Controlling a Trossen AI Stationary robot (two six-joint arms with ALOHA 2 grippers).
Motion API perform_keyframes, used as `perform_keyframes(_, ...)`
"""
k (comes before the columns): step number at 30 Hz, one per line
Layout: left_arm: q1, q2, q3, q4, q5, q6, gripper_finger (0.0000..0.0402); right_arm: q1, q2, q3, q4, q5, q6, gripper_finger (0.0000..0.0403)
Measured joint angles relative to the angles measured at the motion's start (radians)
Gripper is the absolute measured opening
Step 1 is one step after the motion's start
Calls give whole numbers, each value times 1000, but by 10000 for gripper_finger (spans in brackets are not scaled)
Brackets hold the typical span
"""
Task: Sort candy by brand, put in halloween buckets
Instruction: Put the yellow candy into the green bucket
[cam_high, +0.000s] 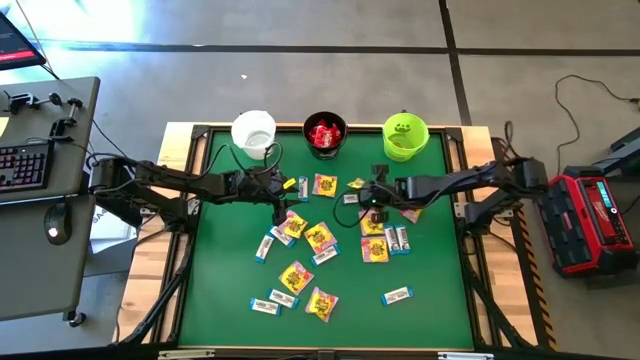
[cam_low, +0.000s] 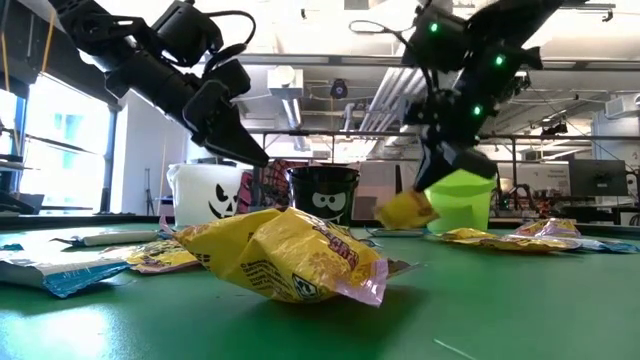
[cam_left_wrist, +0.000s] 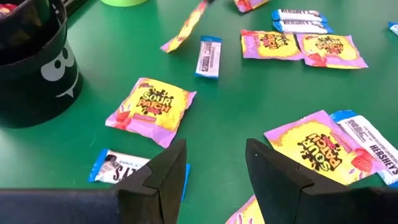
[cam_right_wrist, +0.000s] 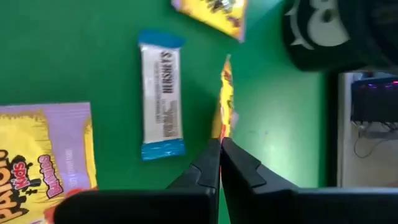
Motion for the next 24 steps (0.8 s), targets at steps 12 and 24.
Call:
perform_keyframes(12, 0, 0, 0, -1, -26, 9, 156, 40, -206, 3, -104, 157, 226, 0)
perform_keyframes(24, 0, 0, 0, -1, -39, 19, 156, 38, -400, 3, -273, 372, 440, 0)
